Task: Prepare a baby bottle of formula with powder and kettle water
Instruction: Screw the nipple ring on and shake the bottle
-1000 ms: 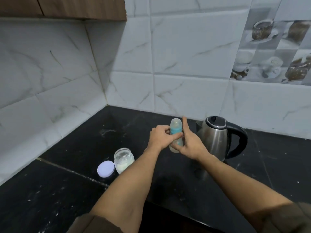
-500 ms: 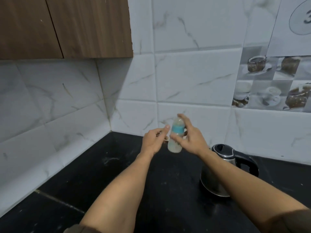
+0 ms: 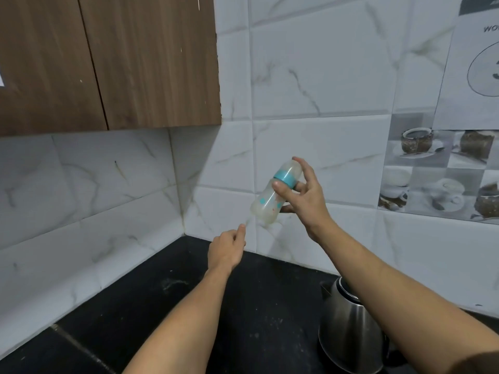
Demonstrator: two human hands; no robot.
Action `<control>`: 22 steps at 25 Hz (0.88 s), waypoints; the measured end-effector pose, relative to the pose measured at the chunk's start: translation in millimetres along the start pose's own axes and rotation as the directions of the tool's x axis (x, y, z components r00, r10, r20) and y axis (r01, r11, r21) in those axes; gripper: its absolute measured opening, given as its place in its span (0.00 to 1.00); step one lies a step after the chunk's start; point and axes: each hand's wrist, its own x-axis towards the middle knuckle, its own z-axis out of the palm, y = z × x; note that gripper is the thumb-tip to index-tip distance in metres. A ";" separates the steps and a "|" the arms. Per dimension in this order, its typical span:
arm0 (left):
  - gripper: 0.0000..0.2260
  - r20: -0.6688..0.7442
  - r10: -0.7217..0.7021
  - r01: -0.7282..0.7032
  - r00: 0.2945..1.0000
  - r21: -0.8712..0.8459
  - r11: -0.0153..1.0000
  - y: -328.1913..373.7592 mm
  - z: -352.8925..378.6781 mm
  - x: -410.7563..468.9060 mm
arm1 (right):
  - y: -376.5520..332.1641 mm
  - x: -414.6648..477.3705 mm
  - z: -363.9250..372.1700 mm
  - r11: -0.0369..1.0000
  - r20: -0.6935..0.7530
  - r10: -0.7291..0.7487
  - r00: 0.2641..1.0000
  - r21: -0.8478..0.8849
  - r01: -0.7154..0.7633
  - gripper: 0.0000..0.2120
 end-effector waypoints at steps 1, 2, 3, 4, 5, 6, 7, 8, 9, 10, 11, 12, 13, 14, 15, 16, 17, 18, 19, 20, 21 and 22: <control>0.29 -0.006 -0.001 0.001 1.000 0.021 1.000 0.2 0.4 0.8 | -3.2 4.5 -0.4 0.996 -0.075 -0.001 0.997 0.086 0.008 0.35; 0.29 -0.017 -0.001 0.002 1.000 0.037 0.999 -0.7 0.6 1.9 | -6.9 11.1 -2.0 0.979 -0.183 0.029 0.983 0.202 0.009 0.35; 0.29 -0.032 -0.002 0.004 0.999 0.050 0.999 -1.5 0.6 3.7 | -11.4 17.9 -3.8 0.948 -0.269 0.082 0.960 0.318 0.008 0.35; 0.29 -0.048 -0.002 0.005 0.999 0.056 0.998 -1.5 -0.1 5.6 | -13.4 24.0 -5.5 0.920 -0.305 0.121 0.945 0.392 0.009 0.35; 0.28 -0.060 -0.002 0.005 0.998 0.057 0.998 -0.1 -1.0 7.6 | -14.3 26.2 -5.3 0.919 -0.276 0.130 0.952 0.394 -0.011 0.34; 0.27 -0.065 0.004 0.000 0.998 0.064 0.998 2.2 -1.6 9.3 | -13.7 25.7 -4.0 0.940 -0.193 0.120 0.974 0.337 -0.049 0.34; 0.25 -0.065 0.013 -0.008 0.998 0.078 0.997 4.8 -1.7 10.9 | -13.0 22.0 -1.7 0.969 -0.072 0.109 0.991 0.229 -0.090 0.33; 0.23 -0.065 0.025 -0.019 0.998 0.097 0.995 7.5 -1.5 12.9 | -10.7 16.9 0.5 0.989 0.060 0.106 0.993 0.102 -0.112 0.33; 0.21 -0.067 0.036 -0.028 0.997 0.117 0.993 10.7 -1.9 14.4 | -8.1 12.7 2.2 0.994 0.167 0.104 0.980 0.008 -0.107 0.32; 0.19 -0.071 0.045 -0.035 0.996 0.133 0.991 14.0 -2.9 15.4 | -5.6 11.5 2.8 0.995 0.211 0.096 0.973 -0.013 -0.095 0.32; 0.19 -0.075 0.053 -0.042 0.996 0.143 0.989 17.6 -4.7 15.8 | -6.1 11.2 3.7 0.996 0.184 0.076 0.980 0.039 -0.084 0.32; 0.19 -0.080 0.061 -0.049 0.995 0.150 0.988 19.5 -6.1 15.8 | -6.5 15.1 3.9 0.987 0.081 0.067 0.994 0.139 -0.078 0.33; 0.21 -0.083 0.066 -0.052 0.994 0.156 0.986 20.4 -7.3 15.3 | -7.8 21.7 3.5 0.963 -0.057 0.091 0.994 0.260 -0.074 0.33; 0.21 -0.085 0.071 -0.056 0.994 0.166 0.985 20.3 -7.8 14.6 | -8.7 29.2 2.5 0.923 -0.169 0.134 0.976 0.379 -0.062 0.34; 0.22 -0.089 0.070 -0.053 0.994 0.177 0.983 20.4 -8.7 13.5 | -8.8 34.4 2.7 0.891 -0.219 0.169 0.961 0.451 -0.054 0.34; 0.22 -0.090 0.067 -0.050 0.994 0.184 0.982 20.9 -9.4 13.6 | -8.1 36.3 3.6 0.886 -0.197 0.181 0.964 0.457 -0.073 0.34; 0.21 -0.089 0.066 -0.049 0.994 0.188 0.981 21.0 -10.6 14.7 | -8.4 34.6 5.5 0.911 -0.121 0.177 0.977 0.395 -0.116 0.34; 0.21 -0.084 0.068 -0.051 0.994 0.191 0.980 20.9 -11.2 17.0 | -8.5 30.4 8.1 0.949 -0.010 0.162 0.987 0.276 -0.153 0.33; 0.21 -0.080 0.073 -0.056 0.994 0.196 0.979 21.8 -12.0 18.7 | -8.5 25.2 10.9 0.976 0.112 0.148 0.983 0.142 -0.163 0.32; 0.20 -0.080 0.077 -0.060 0.994 0.202 0.978 23.7 -13.4 19.9 | -7.4 22.2 12.4 0.987 0.198 0.132 0.971 0.062 -0.147 0.31; 0.20 -0.084 0.083 -0.064 0.993 0.202 0.977 26.1 -15.8 20.4 | -7.1 22.0 13.1 0.989 0.208 0.115 0.971 0.068 -0.131 0.31; 0.21 -0.089 0.091 -0.072 0.992 0.196 0.978 27.1 -17.7 21.0 | -8.5 23.4 14.5 0.982 0.141 0.099 0.985 0.146 -0.120 0.31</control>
